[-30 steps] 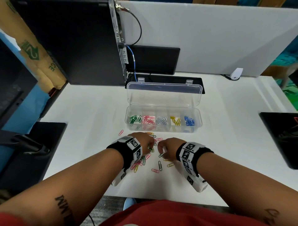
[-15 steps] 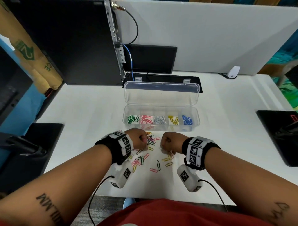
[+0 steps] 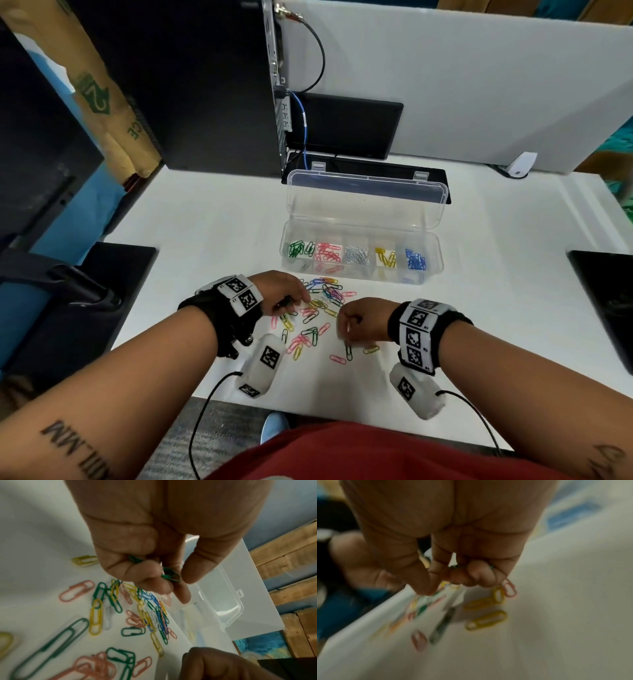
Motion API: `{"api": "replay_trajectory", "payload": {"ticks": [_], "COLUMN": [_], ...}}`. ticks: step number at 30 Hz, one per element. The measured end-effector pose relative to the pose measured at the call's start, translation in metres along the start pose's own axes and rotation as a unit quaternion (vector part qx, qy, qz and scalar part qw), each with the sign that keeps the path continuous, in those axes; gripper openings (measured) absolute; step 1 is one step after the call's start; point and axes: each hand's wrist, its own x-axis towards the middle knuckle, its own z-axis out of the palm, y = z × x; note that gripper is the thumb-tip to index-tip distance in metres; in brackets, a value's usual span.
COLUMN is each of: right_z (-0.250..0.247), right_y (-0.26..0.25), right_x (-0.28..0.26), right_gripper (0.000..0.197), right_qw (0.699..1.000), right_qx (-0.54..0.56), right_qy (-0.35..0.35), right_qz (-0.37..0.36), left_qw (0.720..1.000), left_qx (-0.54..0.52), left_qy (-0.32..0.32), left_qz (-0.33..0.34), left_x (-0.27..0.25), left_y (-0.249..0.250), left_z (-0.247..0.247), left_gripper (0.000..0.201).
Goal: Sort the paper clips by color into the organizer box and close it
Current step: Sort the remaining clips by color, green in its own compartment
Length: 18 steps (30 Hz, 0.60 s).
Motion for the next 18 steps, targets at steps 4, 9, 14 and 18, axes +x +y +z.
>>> {"api": "replay_trajectory", "payload": {"ticks": [4, 9, 14, 18], "right_z": [0.009, 0.009, 0.014, 0.014], "right_y": [0.000, 0.001, 0.004, 0.009], "right_x": [-0.002, 0.000, 0.004, 0.006], "right_gripper": [0.027, 0.021, 0.009, 0.031], "right_qw": [0.975, 0.963, 0.957, 0.969], "right_qx": [-0.214, -0.265, -0.286, -0.246], "right_qy": [-0.025, -0.016, -0.008, 0.015], "right_qz": [-0.054, -0.044, -0.035, -0.026], "left_qw": [0.960, 0.884, 0.850, 0.836], "left_qx": [0.276, 0.460, 0.516, 0.538], "left_qy": [0.019, 0.045, 0.078, 0.081], "left_qz": [0.049, 0.078, 0.073, 0.073], "left_x": [-0.003, -0.003, -0.002, 0.001], "left_y": [-0.002, -0.009, -0.011, -0.010], "left_z": [0.002, 0.017, 0.036, 0.045], "left_gripper": [0.026, 0.025, 0.039, 0.039]}}
